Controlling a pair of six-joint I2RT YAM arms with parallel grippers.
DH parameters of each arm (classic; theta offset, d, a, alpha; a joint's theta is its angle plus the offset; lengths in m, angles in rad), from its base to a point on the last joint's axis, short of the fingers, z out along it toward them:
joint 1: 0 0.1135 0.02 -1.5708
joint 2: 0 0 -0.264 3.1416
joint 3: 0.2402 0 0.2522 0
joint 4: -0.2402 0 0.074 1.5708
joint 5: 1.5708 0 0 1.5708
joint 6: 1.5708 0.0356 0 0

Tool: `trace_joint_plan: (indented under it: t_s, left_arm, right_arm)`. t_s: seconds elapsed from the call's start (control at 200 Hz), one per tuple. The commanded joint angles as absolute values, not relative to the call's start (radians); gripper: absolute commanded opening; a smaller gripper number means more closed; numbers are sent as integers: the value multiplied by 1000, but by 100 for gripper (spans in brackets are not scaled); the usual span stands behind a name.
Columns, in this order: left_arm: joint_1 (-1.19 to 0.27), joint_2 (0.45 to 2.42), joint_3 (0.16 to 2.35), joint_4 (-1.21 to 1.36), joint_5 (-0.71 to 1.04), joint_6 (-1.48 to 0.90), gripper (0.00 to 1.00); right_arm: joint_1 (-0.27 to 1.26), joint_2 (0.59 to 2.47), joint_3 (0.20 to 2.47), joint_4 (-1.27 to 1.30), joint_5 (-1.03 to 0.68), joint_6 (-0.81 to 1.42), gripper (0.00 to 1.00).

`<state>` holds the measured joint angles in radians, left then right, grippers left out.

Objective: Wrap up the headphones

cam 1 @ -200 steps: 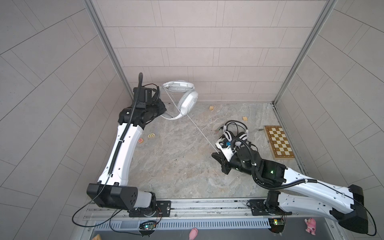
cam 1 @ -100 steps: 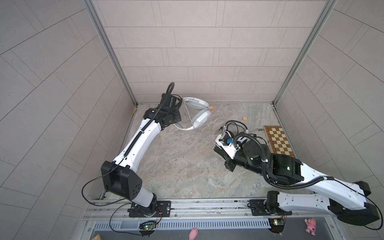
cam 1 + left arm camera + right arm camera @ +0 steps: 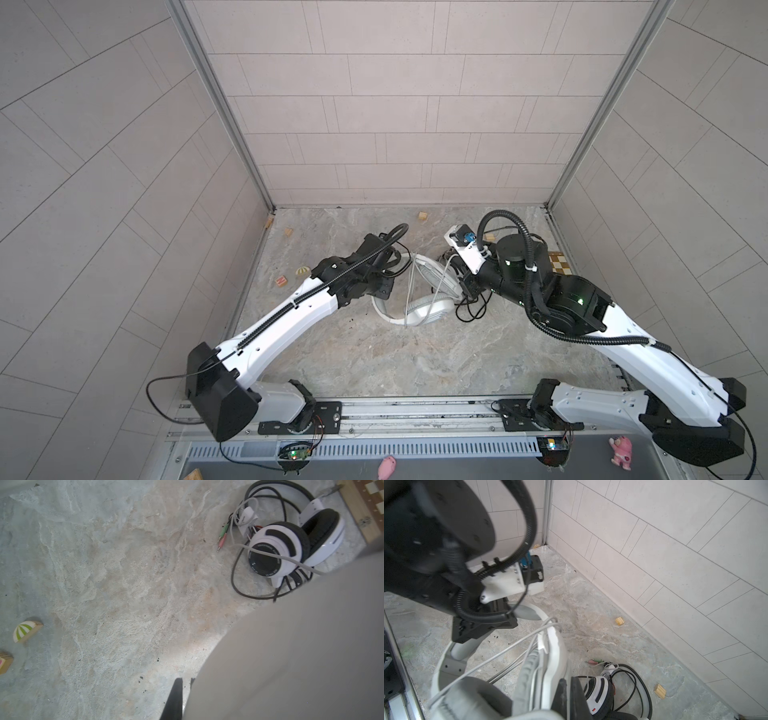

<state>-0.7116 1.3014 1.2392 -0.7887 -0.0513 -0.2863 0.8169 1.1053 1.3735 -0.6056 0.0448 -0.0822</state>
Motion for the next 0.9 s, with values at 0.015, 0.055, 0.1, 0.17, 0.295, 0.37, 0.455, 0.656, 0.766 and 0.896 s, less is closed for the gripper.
trace_joint_plan:
  t_s: [0.015, 0.055, 0.1, 0.17, 0.295, 0.37, 0.455, 0.656, 0.766, 0.896]
  left_arm:
    - [-736, 1232, 1182, -803, -7, -173, 0]
    - [-739, 1223, 1177, -797, 3, -176, 0]
    - [-747, 1213, 1177, -780, 24, -173, 0]
    - [-770, 1212, 1177, -752, 44, -173, 0]
    - [-819, 1242, 1202, -733, 37, -166, 0]
    - [-834, 1256, 1217, -735, 33, -168, 0]
    - [-835, 1266, 1222, -733, 43, -174, 0]
    - [-835, 1303, 1218, -730, 1, -198, 0]
    - [-834, 1315, 1229, -726, 34, -211, 0]
    - [-836, 1279, 1222, -721, 36, -213, 0]
  right_arm:
    - [793, 1130, 1442, -518, -23, -66, 3]
    - [792, 1144, 1440, -508, -38, -59, 3]
    - [791, 1156, 1440, -500, -48, -52, 3]
    - [790, 1178, 1450, -495, -60, -46, 3]
    - [791, 1209, 1459, -482, -108, -29, 3]
    - [791, 1213, 1457, -484, -93, -29, 3]
    - [792, 1213, 1459, -491, -100, -28, 3]
    - [818, 1202, 1474, -486, -115, -10, 3]
    - [825, 1204, 1462, -471, -102, -3, 3]
    - [803, 1194, 1427, -466, 30, -9, 3]
